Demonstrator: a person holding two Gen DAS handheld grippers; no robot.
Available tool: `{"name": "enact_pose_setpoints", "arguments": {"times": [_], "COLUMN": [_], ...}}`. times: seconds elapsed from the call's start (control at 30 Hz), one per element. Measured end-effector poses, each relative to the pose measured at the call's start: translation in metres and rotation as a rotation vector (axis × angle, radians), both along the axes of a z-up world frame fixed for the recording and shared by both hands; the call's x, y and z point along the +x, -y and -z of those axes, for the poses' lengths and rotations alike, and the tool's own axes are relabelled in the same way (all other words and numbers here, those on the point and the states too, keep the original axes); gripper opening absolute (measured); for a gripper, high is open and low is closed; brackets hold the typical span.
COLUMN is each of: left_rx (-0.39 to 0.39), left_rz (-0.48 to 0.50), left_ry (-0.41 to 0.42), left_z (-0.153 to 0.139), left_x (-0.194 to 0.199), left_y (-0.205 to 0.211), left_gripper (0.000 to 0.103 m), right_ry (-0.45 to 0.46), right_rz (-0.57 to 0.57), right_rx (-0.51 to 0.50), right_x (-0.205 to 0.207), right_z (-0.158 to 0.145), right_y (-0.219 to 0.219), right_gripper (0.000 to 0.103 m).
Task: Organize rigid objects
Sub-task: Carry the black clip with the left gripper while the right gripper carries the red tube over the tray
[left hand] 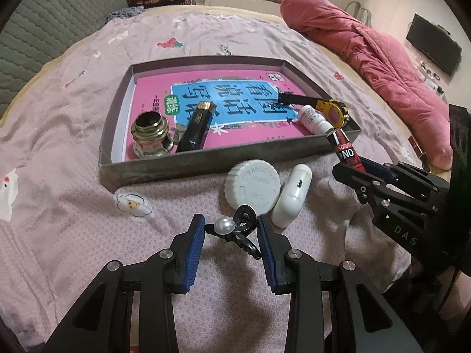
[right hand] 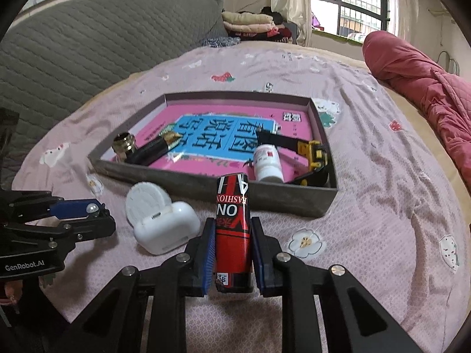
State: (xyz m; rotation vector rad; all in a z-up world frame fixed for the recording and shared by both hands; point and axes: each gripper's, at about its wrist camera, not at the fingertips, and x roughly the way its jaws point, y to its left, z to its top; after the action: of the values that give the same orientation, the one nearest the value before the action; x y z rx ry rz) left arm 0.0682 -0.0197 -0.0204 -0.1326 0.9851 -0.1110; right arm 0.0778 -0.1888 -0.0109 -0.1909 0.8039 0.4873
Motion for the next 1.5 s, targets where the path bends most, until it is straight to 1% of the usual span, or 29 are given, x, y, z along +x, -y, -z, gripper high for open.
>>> {"name": "enact_pose_setpoints", "arguments": {"times": [0.2,0.73,0.93,1.5], "left_rx": [0.015,0.025,0.025,0.016], "left_rz": [-0.005,-0.041,-0.051,-0.075], "left_ry": [0.023,0.072,0.085,0.124], "left_z": [-0.006,-0.018,-0.021,-0.035], "left_x": [-0.002,-0.002,-0.002,0.01], "left_y": [0.0,-0.009,-0.01,-0.011], "left_gripper": [0.037,0.037,0.037,0.037], "right_ry": [0.011,0.059,0.057,0.084], "right_rz": [-0.012,-0.017,-0.013,-0.018], "right_rx": [0.015,0.06,0.087,0.1], "right_x": [-0.001,-0.003,0.0,0.001], "right_z": [-0.003,-0.015,-0.017,-0.021], "right_y": [-0.003,-0.005,-0.003,-0.007], "right_gripper": [0.023,0.023,0.023,0.023]}}
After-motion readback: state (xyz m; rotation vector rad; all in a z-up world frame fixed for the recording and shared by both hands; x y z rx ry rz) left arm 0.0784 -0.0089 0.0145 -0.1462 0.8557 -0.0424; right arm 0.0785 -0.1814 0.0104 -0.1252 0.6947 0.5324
